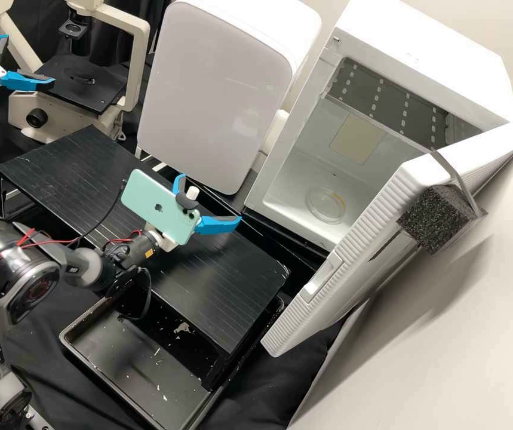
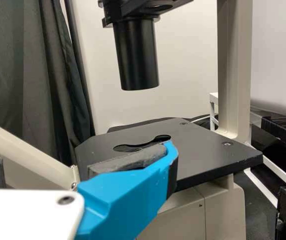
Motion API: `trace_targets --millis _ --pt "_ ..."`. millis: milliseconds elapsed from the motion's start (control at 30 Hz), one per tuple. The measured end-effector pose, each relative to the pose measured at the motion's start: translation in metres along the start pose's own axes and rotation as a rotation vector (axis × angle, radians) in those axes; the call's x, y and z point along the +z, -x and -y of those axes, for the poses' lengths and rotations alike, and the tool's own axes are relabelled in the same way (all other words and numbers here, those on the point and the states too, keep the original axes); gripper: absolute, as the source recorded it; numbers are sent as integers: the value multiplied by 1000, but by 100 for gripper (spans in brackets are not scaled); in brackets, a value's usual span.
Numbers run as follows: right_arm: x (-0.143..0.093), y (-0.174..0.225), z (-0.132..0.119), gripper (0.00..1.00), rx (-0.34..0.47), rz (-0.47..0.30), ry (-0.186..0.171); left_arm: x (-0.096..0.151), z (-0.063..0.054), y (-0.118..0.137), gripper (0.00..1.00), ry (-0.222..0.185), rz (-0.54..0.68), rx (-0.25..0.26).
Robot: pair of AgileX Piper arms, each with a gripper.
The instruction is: Close the incubator door
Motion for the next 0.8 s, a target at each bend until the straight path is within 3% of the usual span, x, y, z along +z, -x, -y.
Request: trace_targets --millis 167,267,467,633,800 --pt "-2 28 -19 100 144 -41 19 0 0 0 100 0 0 0" --pt "-3 48 -31 100 247 -22 32 0 0 0 100 0 0 0" --pt "2 83 -50 100 427 123 80 0 0 0 100 0 0 0" --pt "10 98 -60 100 507 254 129 0 0 0 100 0 0 0" --pt "19 104 -70 100 561 334 166 0 0 0 100 0 0 0"
